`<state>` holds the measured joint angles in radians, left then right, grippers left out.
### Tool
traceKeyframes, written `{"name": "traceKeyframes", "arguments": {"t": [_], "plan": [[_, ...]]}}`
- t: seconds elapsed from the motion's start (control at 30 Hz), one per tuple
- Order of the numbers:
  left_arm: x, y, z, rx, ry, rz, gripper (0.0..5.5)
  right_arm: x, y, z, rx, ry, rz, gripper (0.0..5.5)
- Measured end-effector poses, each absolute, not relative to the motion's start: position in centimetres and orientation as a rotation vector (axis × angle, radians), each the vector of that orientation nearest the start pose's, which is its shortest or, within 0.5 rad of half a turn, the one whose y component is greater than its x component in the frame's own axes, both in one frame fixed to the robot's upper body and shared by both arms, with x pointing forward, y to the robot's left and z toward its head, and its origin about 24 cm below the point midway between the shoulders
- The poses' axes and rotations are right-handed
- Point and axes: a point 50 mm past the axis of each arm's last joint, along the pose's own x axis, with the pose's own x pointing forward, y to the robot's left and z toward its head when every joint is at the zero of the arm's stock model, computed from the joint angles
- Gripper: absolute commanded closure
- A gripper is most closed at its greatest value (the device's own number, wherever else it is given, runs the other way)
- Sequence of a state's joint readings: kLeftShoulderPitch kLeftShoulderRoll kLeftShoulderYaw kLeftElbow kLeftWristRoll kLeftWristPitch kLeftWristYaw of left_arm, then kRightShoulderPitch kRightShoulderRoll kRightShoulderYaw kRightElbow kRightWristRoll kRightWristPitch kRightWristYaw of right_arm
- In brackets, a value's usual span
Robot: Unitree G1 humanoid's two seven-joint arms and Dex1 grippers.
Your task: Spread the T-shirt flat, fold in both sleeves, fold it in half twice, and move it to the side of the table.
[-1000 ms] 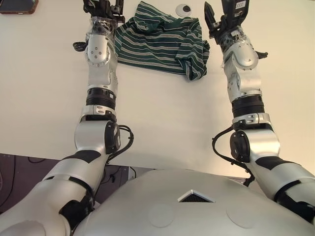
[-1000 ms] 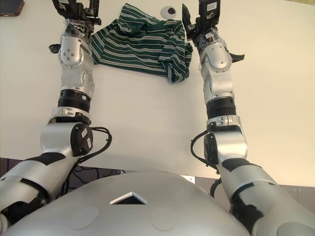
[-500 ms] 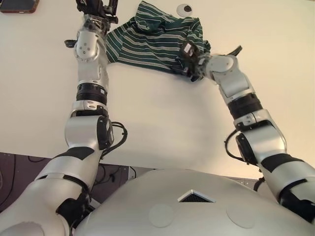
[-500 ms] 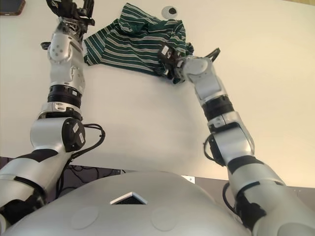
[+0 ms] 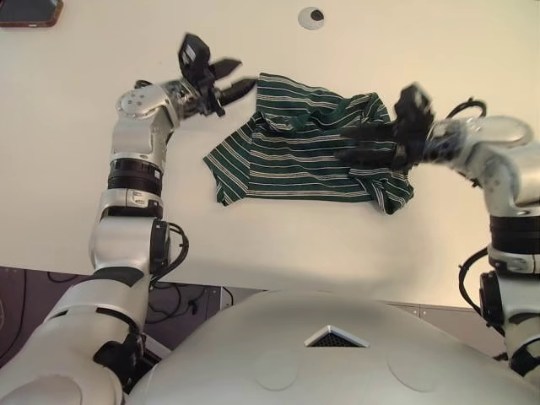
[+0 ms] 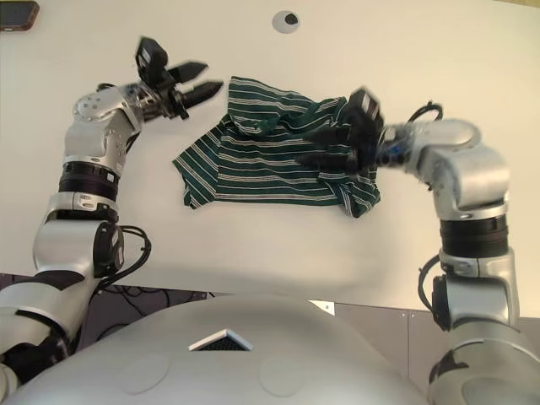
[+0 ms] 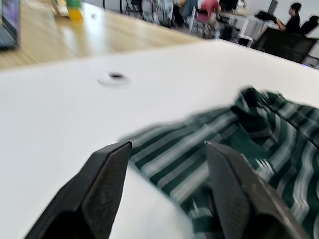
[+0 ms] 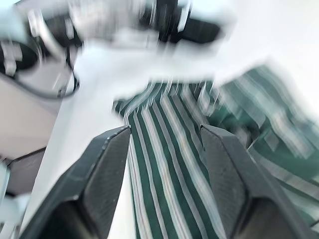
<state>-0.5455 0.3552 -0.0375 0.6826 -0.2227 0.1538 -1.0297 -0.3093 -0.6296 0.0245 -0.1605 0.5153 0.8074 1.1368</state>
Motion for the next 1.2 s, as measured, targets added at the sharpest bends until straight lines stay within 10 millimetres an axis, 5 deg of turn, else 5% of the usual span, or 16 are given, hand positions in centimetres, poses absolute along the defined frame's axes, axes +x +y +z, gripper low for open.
{"name": "traceKeyframes", "arguments": {"t": [0.2, 0.63, 0.87, 0.93, 1.1, 1.2], "plan": [[31.0, 17.4, 4.0, -0.008, 0.434, -1.039, 2.82, 25.3, -17.3, 11.3, 0.112, 0.451, 1.207, 2.97], [30.1, 17.1, 2.4, -0.001, 0.542, -1.009, 5.08, 25.2, -17.4, 10.8, 0.113, 0.468, 1.165, 2.94], [30.2, 17.3, 2.2, 0.021, 0.529, -0.999, 5.49, 25.5, -17.4, 10.6, 0.11, 0.472, 1.148, 2.94], [30.4, 17.2, 3.1, 0.048, 0.471, -1.016, 5.49, 25.7, -17.9, 10.2, 0.096, 0.482, 1.116, 2.94], [30.2, 17.6, 9.2, 0.17, 0.18, -1.147, 5.49, 25.7, -20.0, 7.3, -0.059, 0.546, 0.98, 2.94], [29.8, 18.1, 12.4, 0.15, 0.057, -1.183, 5.49, 27.7, -23.4, 10.5, 0.04, 0.308, 0.733, 2.94]]}}
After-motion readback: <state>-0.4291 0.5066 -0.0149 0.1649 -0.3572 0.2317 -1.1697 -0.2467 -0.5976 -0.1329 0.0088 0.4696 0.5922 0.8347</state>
